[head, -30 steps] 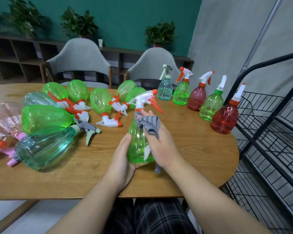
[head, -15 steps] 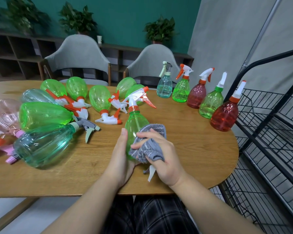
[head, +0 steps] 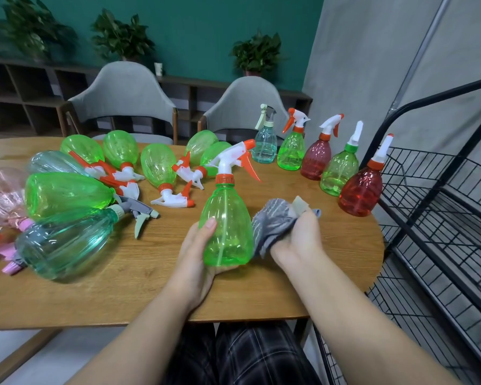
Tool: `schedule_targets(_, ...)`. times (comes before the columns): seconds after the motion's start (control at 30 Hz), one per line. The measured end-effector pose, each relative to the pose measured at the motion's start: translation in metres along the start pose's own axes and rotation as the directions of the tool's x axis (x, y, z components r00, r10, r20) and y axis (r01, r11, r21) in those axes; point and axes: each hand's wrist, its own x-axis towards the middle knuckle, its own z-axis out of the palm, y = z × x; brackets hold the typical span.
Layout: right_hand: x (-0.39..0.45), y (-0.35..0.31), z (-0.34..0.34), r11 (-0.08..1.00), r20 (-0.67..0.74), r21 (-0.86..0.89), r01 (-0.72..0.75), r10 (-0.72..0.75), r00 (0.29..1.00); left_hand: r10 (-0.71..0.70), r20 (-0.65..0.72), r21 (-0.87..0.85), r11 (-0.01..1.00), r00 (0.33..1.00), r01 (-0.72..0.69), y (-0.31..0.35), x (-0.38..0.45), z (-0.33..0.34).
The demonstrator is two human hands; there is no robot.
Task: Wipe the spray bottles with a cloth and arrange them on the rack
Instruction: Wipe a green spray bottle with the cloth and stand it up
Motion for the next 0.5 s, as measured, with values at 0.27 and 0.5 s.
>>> schedule_targets(0.27, -0.006, 0.022, 0.012, 0.696, 0.358, -0.57, 0.437, -0.268, 0.894, 0.072, 0.04, 0.035, 0.997, 0.997, -0.073, 0.003, -0.004, 0.006)
schedule_targets(0.5, 0.004, 0.037, -0.013, 0.232, 0.746, -0.542, 0.808, -0.31, 0.589, 0.014, 0.08, 0.005, 1.0, 0.997, -0.014, 0.005, -0.002, 0.005)
